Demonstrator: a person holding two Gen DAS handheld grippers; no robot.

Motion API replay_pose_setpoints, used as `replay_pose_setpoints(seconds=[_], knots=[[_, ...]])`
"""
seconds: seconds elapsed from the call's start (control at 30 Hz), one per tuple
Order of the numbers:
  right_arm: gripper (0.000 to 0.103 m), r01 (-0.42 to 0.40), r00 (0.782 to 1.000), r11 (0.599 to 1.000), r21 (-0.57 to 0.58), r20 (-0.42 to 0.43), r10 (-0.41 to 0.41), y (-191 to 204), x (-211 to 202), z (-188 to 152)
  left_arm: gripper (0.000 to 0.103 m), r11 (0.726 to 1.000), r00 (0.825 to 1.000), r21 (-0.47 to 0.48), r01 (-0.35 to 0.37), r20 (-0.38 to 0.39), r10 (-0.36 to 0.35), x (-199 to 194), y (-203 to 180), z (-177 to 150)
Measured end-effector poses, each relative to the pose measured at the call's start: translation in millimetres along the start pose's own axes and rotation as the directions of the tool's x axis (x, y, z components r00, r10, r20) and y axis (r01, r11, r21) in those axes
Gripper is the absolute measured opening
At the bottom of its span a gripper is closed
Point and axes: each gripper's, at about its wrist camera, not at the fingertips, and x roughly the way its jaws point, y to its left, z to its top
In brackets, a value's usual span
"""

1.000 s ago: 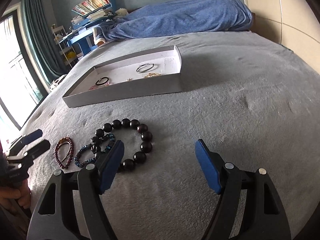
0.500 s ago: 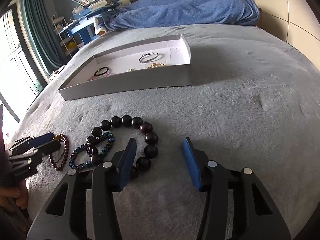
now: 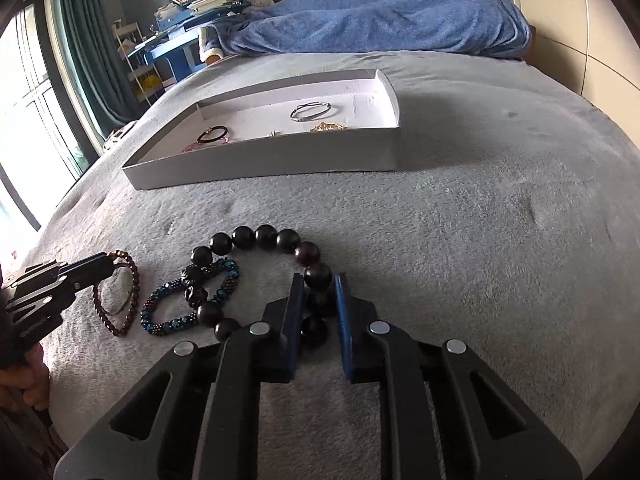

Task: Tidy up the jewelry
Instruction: 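Grasp the garnet bead bracelet with the left tool while the right tool grasps the black bead bracelet, then carry the garnet and black bead bracelets over the tray with both tools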

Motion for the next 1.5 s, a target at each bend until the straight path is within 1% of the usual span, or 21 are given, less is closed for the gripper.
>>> replay_pose_setpoints(seconds=[0.07,0.13,0.5,0.67,0.8,0.9,0.97,1.17,1.27,1.5], knots=[[0.014,-0.004,1.000,1.000,0.001,0.007,0.004,-0.1,-1.1,0.0,0.008,1.000,0.999,-0.012,0.023,0.027,-0.023,-4.8,1.0,0.7],[0.014,-0.005,1.000,1.000,0.001,0.017,0.005,-0.3,-2.7,-0.3,0.008,0.999,0.998,-0.016,0.030,0.048,-0.029,-8.5,0.9,1.6],[0.014,-0.008,0.998,0.999,0.041,0.064,0.005,-7.2,-11.2,0.6,0.008,0.999,0.995,-0.048,0.025,0.095,-0.021,-17.6,6.7,9.8],[0.014,-0.032,0.994,0.998,0.051,0.106,0.026,-8.0,-22.5,2.8,0.007,0.999,0.993,-0.037,0.022,0.116,-0.017,-23.2,4.8,18.6],[0.014,-0.046,0.985,0.999,0.011,0.166,0.044,1.6,-40.3,11.1,0.007,1.000,0.992,-0.021,0.014,0.129,-0.011,-28.6,0.6,26.9],[0.014,-0.059,0.980,0.998,-0.005,0.189,0.059,5.4,-49.7,18.6,0.007,1.000,0.990,-0.009,0.014,0.139,-0.013,-31.8,-1.6,34.1],[0.014,-0.067,0.979,0.998,-0.014,0.191,0.068,6.3,-53.0,22.7,0.007,1.000,0.989,-0.006,0.013,0.144,-0.012,-33.5,-2.3,39.3],[0.014,-0.054,0.980,0.998,-0.041,0.192,0.061,10.4,-60.3,30.5,0.007,1.000,0.988,0.016,0.004,0.157,-0.007,-36.0,-4.7,51.0],[0.014,-0.047,0.978,0.998,-0.050,0.203,0.056,12.9,-65.1,36.5,0.007,0.999,0.985,0.030,-0.019,0.171,0.014,-36.7,-7.4,57.5],[0.014,-0.032,0.974,0.997,-0.070,0.221,0.047,15.8,-70.4,53.6,0.007,0.999,0.982,0.034,-0.038,0.185,0.031,-35.6,-8.7,71.4]])
